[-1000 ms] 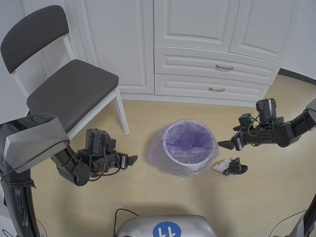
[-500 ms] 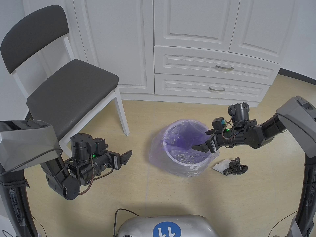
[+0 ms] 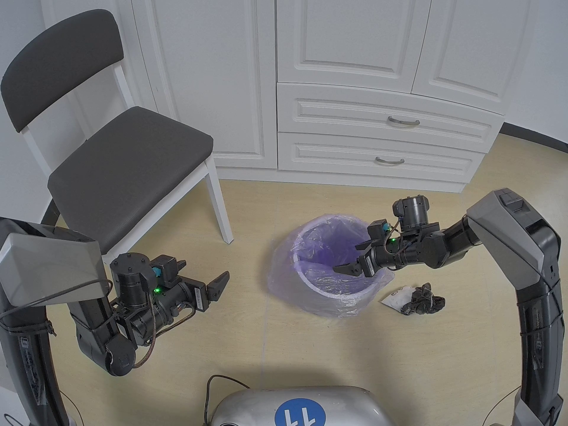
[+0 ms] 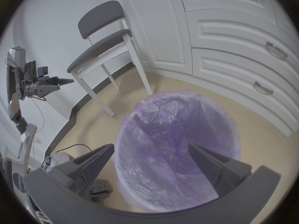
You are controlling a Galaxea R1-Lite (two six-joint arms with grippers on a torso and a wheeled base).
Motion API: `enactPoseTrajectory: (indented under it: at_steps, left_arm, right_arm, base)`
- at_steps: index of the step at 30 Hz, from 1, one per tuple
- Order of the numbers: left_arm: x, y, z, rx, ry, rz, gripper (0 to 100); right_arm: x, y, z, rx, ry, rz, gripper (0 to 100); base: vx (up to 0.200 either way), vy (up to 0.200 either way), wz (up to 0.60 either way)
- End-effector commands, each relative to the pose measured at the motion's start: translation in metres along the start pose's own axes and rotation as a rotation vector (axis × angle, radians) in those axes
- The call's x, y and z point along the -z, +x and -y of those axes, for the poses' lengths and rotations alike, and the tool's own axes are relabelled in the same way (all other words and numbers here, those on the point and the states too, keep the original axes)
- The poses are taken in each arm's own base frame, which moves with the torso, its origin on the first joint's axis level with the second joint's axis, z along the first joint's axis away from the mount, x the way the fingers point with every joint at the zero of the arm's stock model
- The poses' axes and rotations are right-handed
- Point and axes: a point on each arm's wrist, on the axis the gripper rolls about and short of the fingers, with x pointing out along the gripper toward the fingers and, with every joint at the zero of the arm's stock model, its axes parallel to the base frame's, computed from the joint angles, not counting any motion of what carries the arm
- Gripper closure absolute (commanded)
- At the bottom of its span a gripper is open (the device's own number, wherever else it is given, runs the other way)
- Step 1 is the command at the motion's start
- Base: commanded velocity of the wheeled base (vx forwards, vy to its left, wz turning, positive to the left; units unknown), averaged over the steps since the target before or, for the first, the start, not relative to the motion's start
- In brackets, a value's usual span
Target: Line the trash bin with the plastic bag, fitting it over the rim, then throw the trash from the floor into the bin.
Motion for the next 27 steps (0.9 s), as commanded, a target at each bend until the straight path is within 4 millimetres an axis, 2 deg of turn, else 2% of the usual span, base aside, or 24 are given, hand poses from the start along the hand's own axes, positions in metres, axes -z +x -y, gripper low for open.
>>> enactPoseTrajectory:
  at_steps: [1,16,17,24,27]
  left_arm:
    - [0.002,-0.002,0.000,0.000,-0.001,-0.009,0]
    - [0.000,-0.004,0.000,0.002,0.000,-0.001,0]
    - [0.000,-0.004,0.000,0.002,0.000,-0.001,0]
    - [0.000,-0.004,0.001,0.003,0.000,-0.003,0]
    - [0.001,-0.005,0.001,0.003,0.000,-0.008,0]
  right_arm:
    - [0.023,0.025,0.008,-0.026,0.036,-0.052,0]
    - [0.025,0.019,0.009,-0.092,0.072,-0.070,0]
    - [0.025,0.019,0.009,-0.093,0.072,-0.069,100]
    - [0.024,0.013,0.005,-0.128,0.073,-0.065,100]
    - [0.020,0.005,-0.003,-0.139,0.059,-0.065,100]
  base:
    - [0.000,0.000,0.00]
    - [0.000,0.000,0.00]
    - [0.000,0.000,0.00]
    - [0.000,0.000,0.00]
    - [0.000,0.000,0.00]
